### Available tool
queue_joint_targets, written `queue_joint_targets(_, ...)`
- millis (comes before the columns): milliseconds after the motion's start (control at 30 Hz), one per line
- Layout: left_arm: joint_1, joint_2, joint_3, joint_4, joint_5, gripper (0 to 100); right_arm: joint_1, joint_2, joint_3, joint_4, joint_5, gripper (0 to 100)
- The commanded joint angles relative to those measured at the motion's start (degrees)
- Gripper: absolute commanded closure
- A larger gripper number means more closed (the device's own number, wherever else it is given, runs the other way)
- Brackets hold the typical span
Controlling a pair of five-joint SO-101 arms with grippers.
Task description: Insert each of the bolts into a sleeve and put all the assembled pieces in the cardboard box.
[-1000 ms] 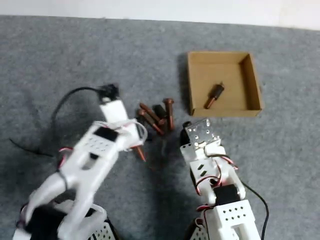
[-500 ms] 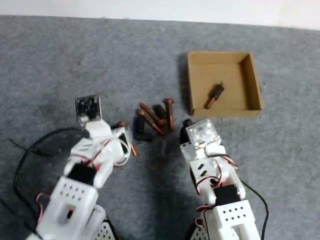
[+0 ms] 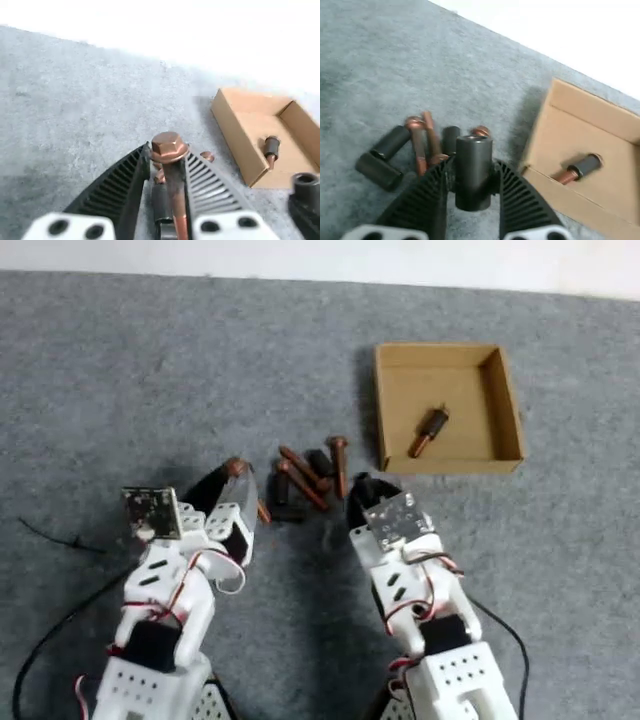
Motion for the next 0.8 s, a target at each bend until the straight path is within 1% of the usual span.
queue_joint_targets(0, -0.48, -1.1, 1.1, -1.49, -0.26, 99, -0.92, -0.92, 0.13, -1.63, 0.62, 99.3)
queue_joint_targets(67, -0.48, -1.36, 0.4, -2.02, -0.26, 99, -1.1, -0.92, 0.13, -1.71, 0.62, 99.3)
queue_joint_targets(233, -0.04, -1.36, -0.13, -11.52, -0.18, 99, -3.3, -0.92, 0.13, -1.54, 0.62, 99.3)
queue_joint_targets(333, 0.48, -1.27, -0.04, -15.3, -0.18, 99, -4.7, -1.01, 2.24, -1.89, 0.7, 99.3)
queue_joint_targets(400, 2.95, -1.27, -0.04, -15.82, -0.18, 99, -6.64, -1.01, 2.86, -1.89, 0.7, 99.3)
queue_joint_targets(500, 8.84, -1.19, 0.22, -15.65, -0.35, 99, -8.75, -1.01, 3.3, -2.77, 1.76, 99.3)
queue_joint_targets(600, 13.49, -1.19, 1.1, -15.82, -0.53, 99, -8.84, -1.01, 6.02, -9.27, 8.62, 99.3)
queue_joint_targets(667, 14.73, -1.19, 0.92, -16.7, -0.62, 99, -8.84, -0.75, 8.48, -11.3, 11.25, 99.3)
queue_joint_targets(767, 14.55, -1.1, 1.1, -19.96, -0.62, 99, -8.75, -1.01, 9.71, -10.86, 10.2, 99.3)
